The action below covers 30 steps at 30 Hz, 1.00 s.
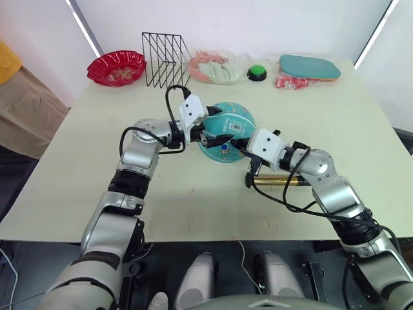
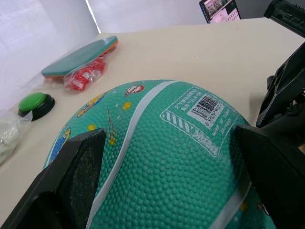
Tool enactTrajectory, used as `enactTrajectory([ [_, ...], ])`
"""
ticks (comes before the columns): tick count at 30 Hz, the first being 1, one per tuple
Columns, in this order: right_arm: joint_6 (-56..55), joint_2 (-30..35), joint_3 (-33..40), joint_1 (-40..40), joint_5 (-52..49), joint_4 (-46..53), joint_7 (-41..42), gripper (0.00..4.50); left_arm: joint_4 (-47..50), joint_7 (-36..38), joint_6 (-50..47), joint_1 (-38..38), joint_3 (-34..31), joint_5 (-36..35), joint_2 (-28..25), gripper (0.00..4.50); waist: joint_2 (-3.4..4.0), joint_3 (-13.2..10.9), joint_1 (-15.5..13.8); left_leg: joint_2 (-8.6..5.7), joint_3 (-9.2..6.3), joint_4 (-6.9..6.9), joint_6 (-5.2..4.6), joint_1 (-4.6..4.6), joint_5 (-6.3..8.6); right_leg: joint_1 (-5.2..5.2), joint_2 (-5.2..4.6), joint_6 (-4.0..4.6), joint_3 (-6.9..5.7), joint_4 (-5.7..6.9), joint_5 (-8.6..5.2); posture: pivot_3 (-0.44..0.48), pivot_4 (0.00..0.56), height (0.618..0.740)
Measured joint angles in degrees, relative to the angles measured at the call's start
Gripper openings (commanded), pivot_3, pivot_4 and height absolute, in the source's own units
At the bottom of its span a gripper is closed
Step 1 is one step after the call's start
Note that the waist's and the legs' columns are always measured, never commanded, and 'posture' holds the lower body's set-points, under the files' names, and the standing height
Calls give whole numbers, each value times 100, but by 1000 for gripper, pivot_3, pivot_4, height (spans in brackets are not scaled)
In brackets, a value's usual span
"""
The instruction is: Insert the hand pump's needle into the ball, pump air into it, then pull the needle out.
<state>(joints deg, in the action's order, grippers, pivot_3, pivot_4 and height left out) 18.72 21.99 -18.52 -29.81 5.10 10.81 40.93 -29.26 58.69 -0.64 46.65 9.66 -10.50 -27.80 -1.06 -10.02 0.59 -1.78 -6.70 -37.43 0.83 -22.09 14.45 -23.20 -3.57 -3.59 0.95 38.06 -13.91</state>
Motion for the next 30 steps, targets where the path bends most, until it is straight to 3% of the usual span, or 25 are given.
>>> enactTrajectory([
  [30, 376, 84, 133, 154, -221, 397, -29, 64, -51, 1, 5, 113, 139, -1, 11, 4500, 0, 0, -2, -1, -4, 0, 0, -1, 0, 4, -1, 0, -4, -6, 0, 0, 150, 740],
])
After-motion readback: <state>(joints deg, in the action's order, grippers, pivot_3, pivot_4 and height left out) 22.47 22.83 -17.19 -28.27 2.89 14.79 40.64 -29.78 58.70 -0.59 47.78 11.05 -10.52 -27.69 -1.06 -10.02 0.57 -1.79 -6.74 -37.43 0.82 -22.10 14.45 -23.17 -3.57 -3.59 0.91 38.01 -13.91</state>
